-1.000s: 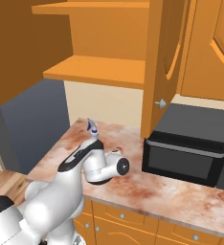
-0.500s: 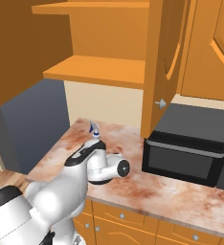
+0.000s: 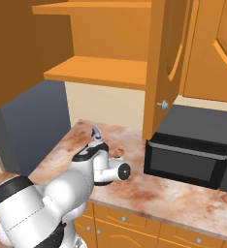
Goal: Move the cutting board and knife to the sink. Then move spray from the cabinet to the counter.
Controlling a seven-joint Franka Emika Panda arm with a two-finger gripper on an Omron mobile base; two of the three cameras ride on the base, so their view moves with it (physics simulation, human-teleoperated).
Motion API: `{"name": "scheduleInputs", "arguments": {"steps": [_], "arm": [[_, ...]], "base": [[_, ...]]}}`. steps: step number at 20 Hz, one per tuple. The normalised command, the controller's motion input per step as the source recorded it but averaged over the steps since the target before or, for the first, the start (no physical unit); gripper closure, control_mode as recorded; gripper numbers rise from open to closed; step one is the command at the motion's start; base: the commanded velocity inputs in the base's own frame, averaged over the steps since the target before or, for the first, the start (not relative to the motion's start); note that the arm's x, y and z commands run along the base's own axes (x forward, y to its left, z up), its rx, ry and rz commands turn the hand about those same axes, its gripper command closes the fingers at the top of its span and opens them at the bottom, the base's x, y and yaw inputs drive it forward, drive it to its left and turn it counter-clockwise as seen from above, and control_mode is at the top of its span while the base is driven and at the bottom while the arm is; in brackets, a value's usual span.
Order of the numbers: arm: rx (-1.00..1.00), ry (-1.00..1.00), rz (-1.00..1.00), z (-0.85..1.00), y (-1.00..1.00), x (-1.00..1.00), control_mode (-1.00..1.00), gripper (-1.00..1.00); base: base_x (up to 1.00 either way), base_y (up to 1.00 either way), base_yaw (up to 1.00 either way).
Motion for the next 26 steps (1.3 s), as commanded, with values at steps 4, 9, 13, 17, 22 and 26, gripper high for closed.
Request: {"name": "scheduleInputs", "arguments": {"steps": [4, 9, 13, 17, 22, 26], "arm": [[-0.02, -0.02, -0.05, -0.35, 0.3, -0.01, -1.0, 1.0], [-0.02, -0.02, -0.05, -0.35, 0.29, -0.01, -1.0, 1.0], [-0.02, -0.06, -0.05, -0.35, 0.29, -0.07, -1.0, 1.0], [-0.04, -0.1, -0.04, -0.39, 0.33, -0.13, -1.0, 1.0], [-0.03, -0.09, -0.04, -0.37, 0.28, -0.11, -1.0, 1.0], [-0.05, -0.04, -0.05, -0.34, 0.3, -0.08, -1.0, 1.0]], "base": [[0.0, 0.0, 0.0], [0.0, 0.0, 0.0], [0.0, 0.0, 0.0], [0.0, 0.0, 0.0], [0.0, 0.0, 0.0], [0.0, 0.0, 0.0]]}}
